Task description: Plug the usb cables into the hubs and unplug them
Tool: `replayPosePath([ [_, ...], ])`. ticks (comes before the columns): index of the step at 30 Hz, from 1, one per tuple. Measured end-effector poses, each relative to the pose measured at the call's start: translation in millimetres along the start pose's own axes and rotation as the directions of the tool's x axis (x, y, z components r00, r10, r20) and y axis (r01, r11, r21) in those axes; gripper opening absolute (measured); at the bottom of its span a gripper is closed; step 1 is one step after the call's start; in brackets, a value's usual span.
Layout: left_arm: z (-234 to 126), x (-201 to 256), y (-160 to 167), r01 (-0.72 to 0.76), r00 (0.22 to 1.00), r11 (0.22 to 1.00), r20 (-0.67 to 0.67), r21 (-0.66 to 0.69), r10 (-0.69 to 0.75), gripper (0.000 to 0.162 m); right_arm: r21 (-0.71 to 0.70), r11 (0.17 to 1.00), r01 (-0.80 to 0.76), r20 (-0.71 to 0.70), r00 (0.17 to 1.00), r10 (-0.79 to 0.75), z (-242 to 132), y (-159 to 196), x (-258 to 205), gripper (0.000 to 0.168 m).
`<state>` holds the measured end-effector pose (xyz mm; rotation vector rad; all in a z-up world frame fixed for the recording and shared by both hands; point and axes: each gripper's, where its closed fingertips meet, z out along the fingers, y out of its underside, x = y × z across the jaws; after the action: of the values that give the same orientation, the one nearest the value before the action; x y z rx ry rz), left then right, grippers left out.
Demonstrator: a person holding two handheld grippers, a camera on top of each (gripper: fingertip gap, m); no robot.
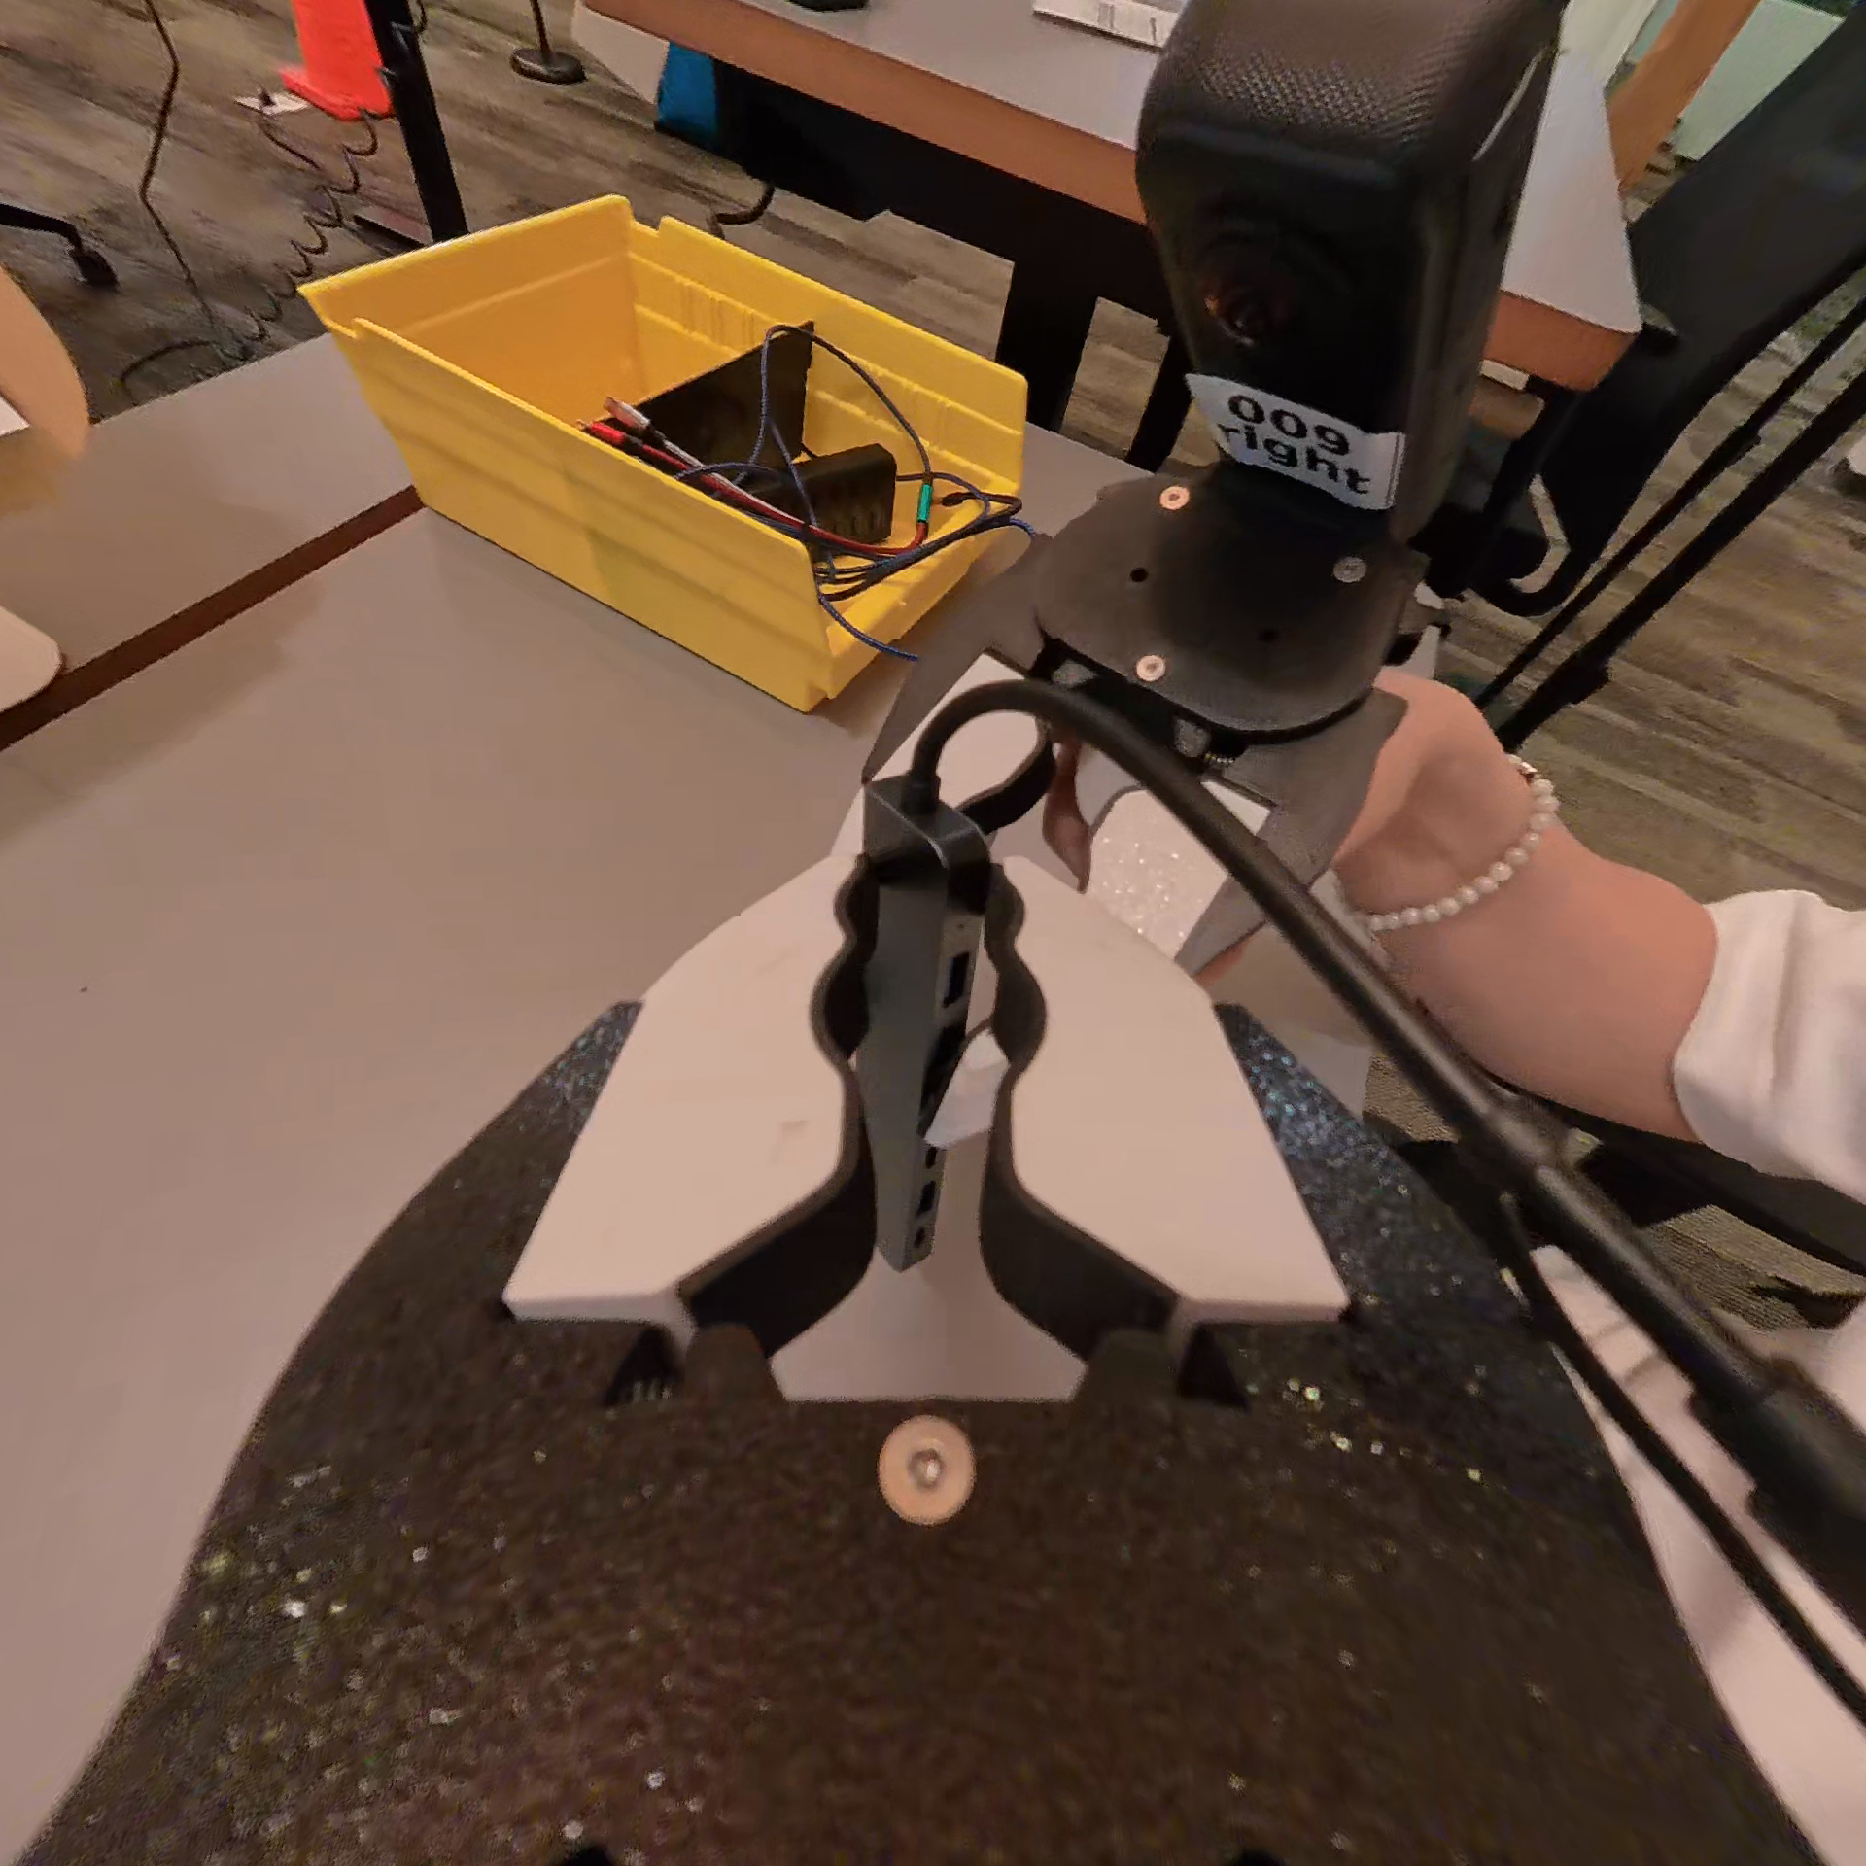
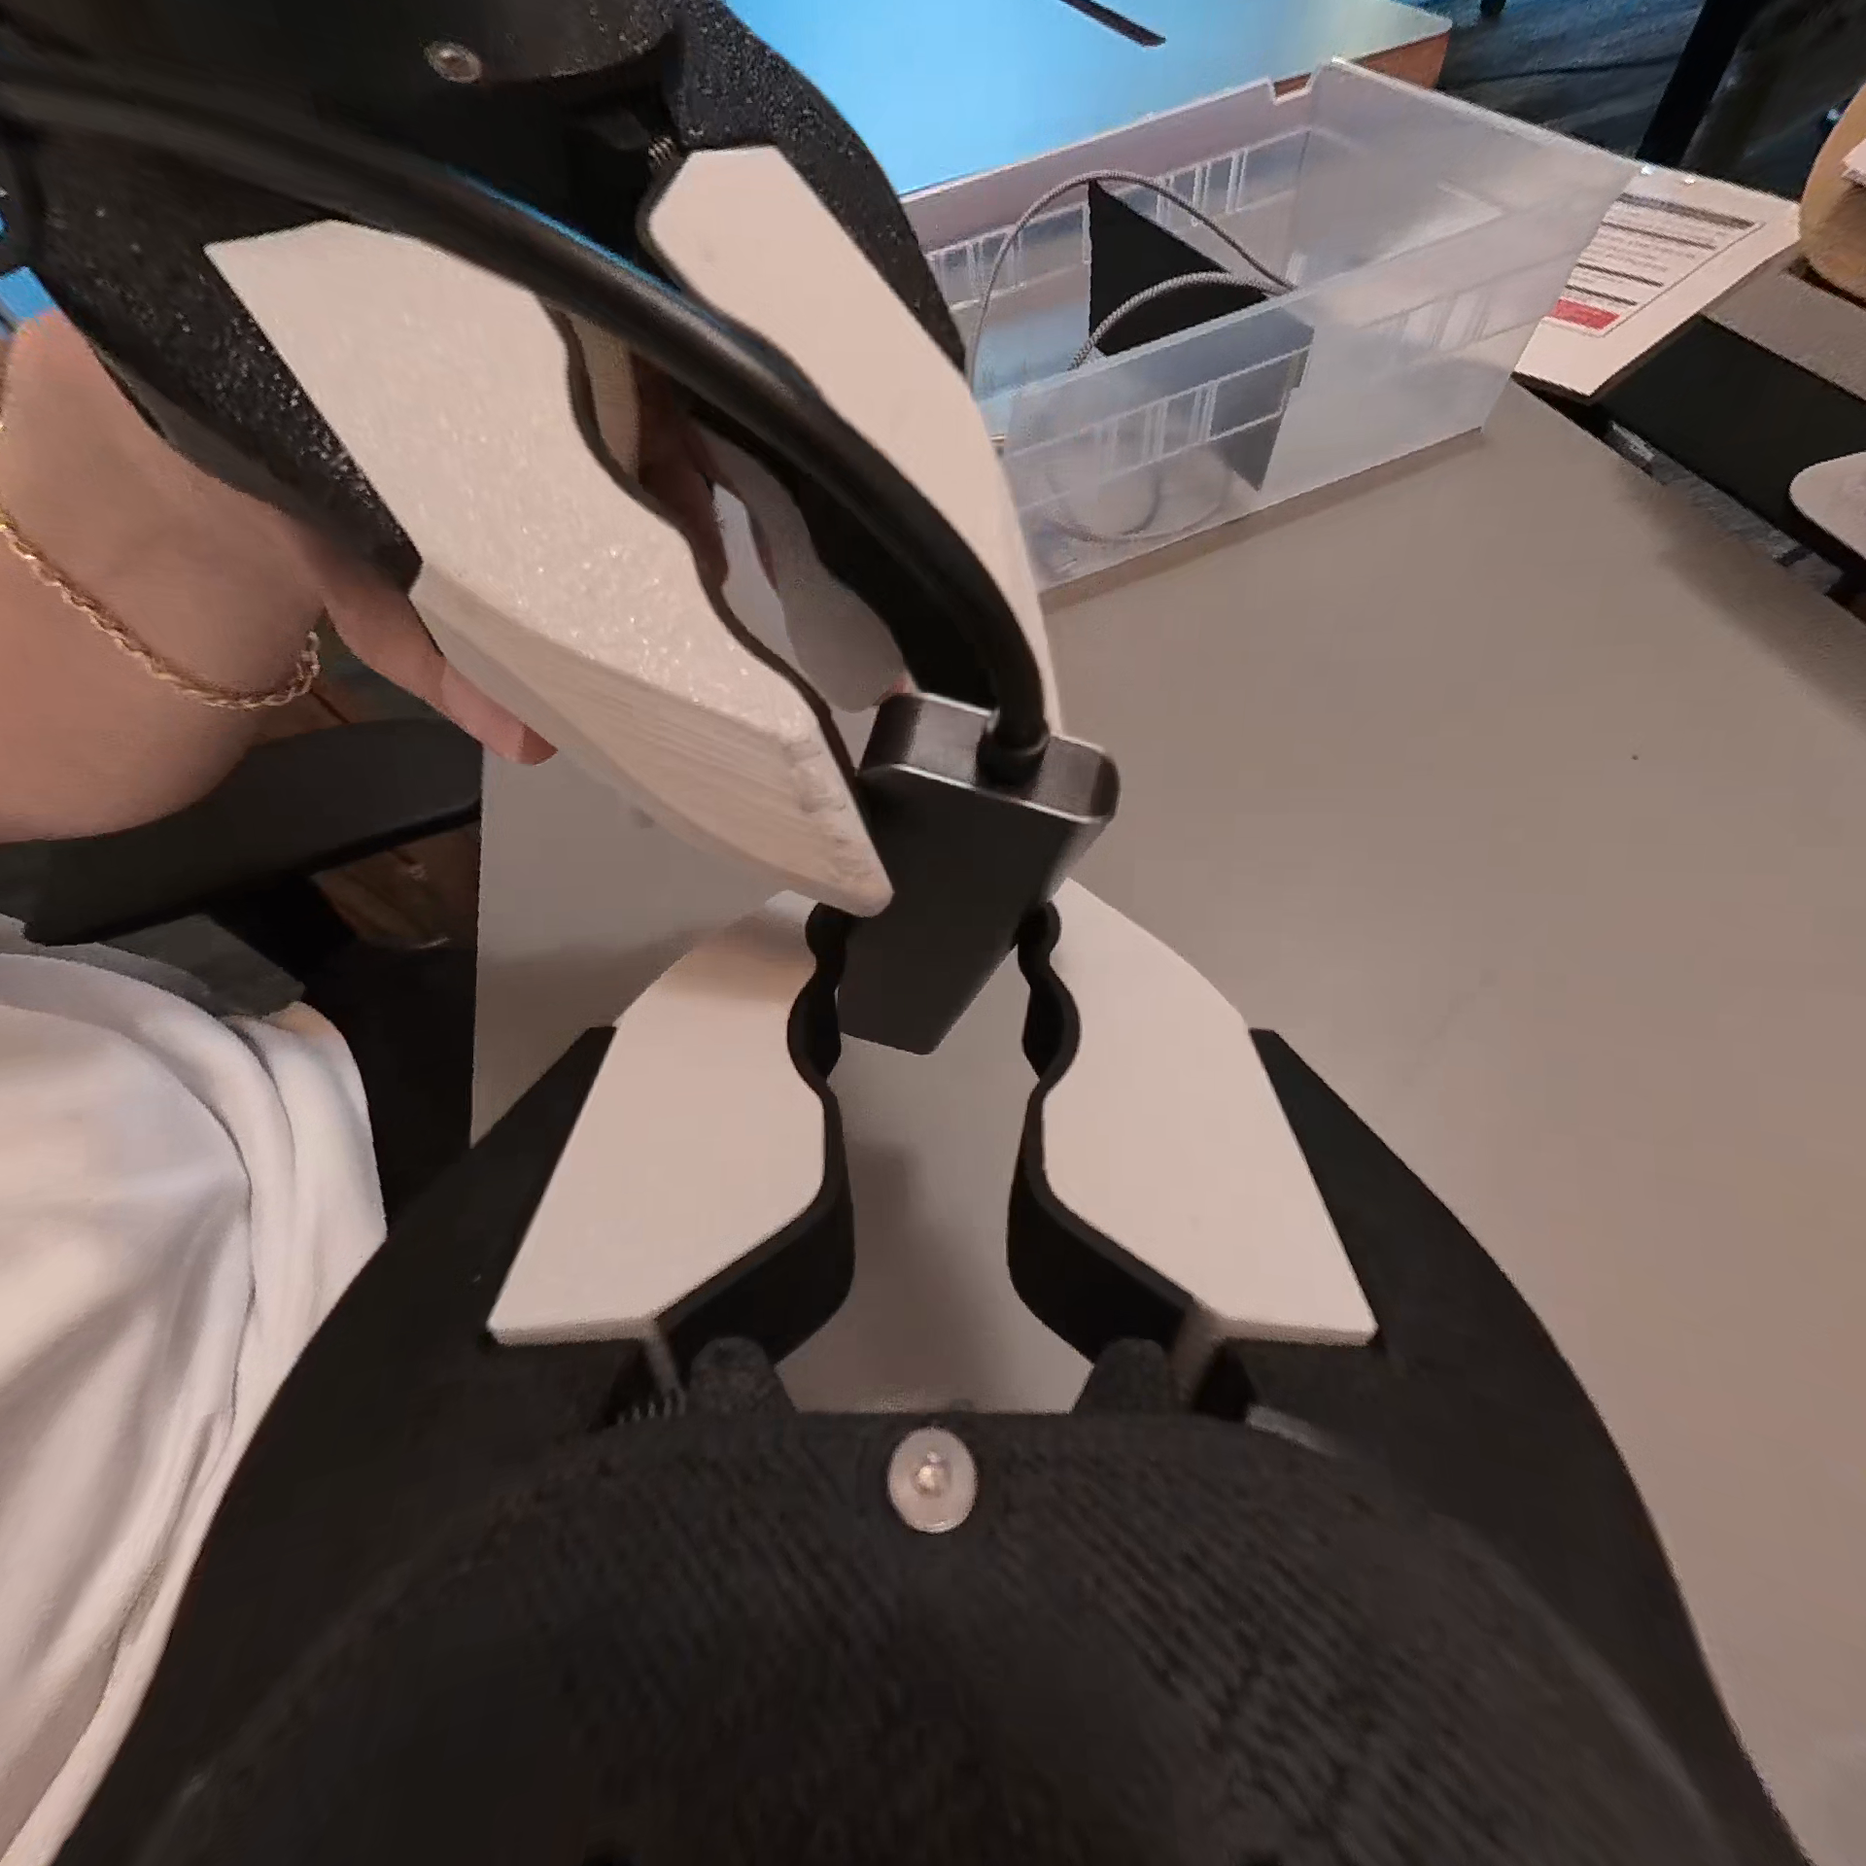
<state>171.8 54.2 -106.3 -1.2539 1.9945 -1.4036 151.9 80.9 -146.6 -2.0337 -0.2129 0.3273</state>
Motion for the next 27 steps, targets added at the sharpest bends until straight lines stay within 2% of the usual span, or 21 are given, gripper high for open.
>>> replayPosePath([
  [4, -3, -5, -4, 0.036, 0.999, 0.998, 0.028, 0.053, -0.038, 0.015, 0.021, 1.0, 0.004, -0.04, 0.999, -0.003, -2, -4, 6, 0.034],
  [8, -13, -14, -21, 0.235, 0.972, 0.945, -0.059, 0.227, -0.227, 0.011, 0.158, 0.987, 0.025, -0.061, 0.998, -0.015, -11, -23, 8, 0.033],
  [13, -26, -28, -33, 0.475, 0.88, 0.793, -0.187, 0.382, -0.437, 0.009, 0.284, 0.943, 0.175, -0.204, 0.972, -0.119, -15, -43, 13, 0.037],
  [17, -32, -43, -31, 0.55, 0.829, 0.704, -0.195, 0.45, -0.524, 0.009, 0.262, 0.918, 0.299, -0.331, 0.921, -0.206, -12, -45, 21, 0.04],
  [21, -46, -62, -32, 0.623, 0.758, 0.57, -0.234, 0.537, -0.609, 0.011, 0.196, 0.889, 0.414, -0.402, 0.861, -0.312, -4, -40, 24, 0.049],
  [27, -64, -73, -38, 0.719, 0.653, 0.371, -0.387, 0.588, -0.651, 0.011, 0.346, 0.823, 0.451, -0.448, 0.85, -0.277, -4, -54, 22, 0.056],
])
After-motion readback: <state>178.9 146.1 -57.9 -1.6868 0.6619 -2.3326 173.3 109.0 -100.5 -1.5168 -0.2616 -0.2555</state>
